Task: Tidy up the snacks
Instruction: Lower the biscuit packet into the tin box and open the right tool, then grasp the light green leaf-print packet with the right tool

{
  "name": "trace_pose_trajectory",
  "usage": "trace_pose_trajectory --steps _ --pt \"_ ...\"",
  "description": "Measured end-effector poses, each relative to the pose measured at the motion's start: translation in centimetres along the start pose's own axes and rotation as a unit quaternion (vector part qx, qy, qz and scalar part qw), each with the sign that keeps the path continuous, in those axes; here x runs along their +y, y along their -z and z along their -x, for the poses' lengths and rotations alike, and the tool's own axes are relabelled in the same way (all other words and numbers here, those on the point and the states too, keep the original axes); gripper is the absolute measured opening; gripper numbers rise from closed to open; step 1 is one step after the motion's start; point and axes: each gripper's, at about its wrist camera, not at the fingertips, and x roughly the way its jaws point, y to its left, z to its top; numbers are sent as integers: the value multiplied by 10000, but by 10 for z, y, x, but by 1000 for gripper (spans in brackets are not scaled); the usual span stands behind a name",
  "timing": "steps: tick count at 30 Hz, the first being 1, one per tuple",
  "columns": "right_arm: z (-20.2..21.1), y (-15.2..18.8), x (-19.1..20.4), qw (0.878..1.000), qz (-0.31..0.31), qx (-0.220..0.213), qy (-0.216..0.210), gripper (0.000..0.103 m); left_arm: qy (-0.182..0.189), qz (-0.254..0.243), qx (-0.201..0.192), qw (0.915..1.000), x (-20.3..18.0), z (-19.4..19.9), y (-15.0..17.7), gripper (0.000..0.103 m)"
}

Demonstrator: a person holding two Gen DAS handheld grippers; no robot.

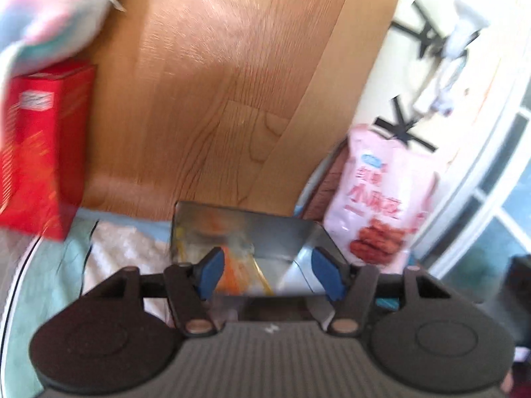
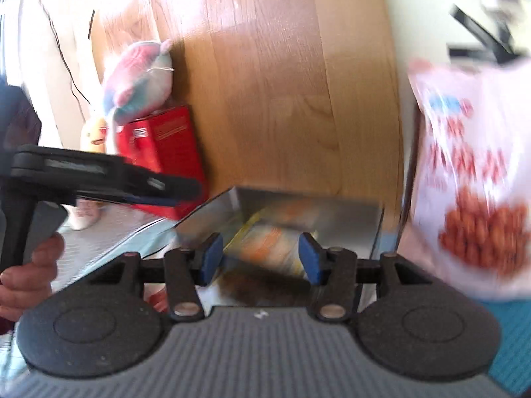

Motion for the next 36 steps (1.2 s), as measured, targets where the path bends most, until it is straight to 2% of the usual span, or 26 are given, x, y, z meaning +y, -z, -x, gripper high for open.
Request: trace_pose_trajectory --steps 3,5,9,11,12,13,14,15,16,18,21,28,31,34,36 --pt "12 28 7 9993 -332 140 -26 54 88 150 -49 9998 8 40 38 61" --pt "12 45 17 9991 -366 217 82 59 29 209 -124 9997 10 64 67 61" --pt "1 63 42 9983 -454 274 241 83 -135 207 -348 9991 11 108 122 61" --pt "-8 67 56 9984 -255 328 393 87 -76 206 -226 9995 8 118 143 61" --pt "-15 68 62 9976 -110 411 539 86 -4 233 -126 9996 7 121 153 61" --pt "-22 69 65 9965 6 480 678 81 67 249 -27 9997 6 121 162 61" --pt "-28 71 67 9954 124 548 780 74 117 260 90 9996 6 119 170 60" --pt "-30 74 66 9949 198 591 799 62 129 287 213 9993 5 115 176 59" --pt "-27 75 66 9945 225 539 867 56 143 325 351 9988 5 111 181 58" --pt "-14 76 62 9943 96 531 915 53 237 370 514 9977 4 103 189 55" --pt "11 81 61 9949 212 393 906 53 276 241 510 9980 -1 94 189 55" --pt "87 122 65 9961 293 201 806 53 -106 230 415 9988 4 65 177 52" --pt "102 135 68 9986 80 251 469 54 -327 250 352 9985 9 56 168 52" --pt "104 142 81 9988 172 442 -117 54 -219 492 355 9979 12 60 165 53" --pt "103 146 94 9953 530 621 -515 55 -128 522 257 9982 11 72 165 54"
